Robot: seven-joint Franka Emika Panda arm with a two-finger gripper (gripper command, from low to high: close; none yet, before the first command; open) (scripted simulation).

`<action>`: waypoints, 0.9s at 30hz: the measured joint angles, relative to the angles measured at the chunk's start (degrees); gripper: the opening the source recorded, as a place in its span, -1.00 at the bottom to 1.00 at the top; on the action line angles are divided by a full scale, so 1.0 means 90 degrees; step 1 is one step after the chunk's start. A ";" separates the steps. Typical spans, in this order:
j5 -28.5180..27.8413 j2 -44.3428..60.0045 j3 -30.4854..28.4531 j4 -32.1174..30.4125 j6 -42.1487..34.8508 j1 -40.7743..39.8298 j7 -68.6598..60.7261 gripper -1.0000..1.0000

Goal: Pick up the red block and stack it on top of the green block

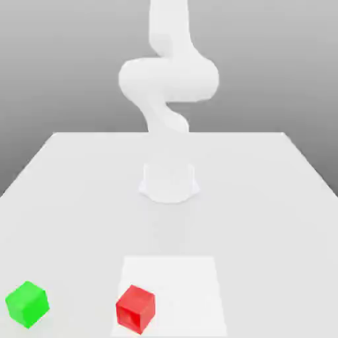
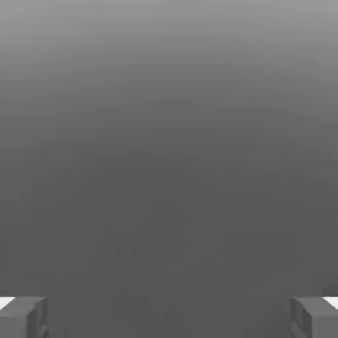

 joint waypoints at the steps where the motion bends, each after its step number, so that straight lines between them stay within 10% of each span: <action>1: -0.0030 0.0251 0.0036 -0.0053 0.0100 -0.0069 0.0111 0.00; 27: -0.0107 0.6249 0.0144 -0.1118 0.2766 -0.0893 0.2119 0.00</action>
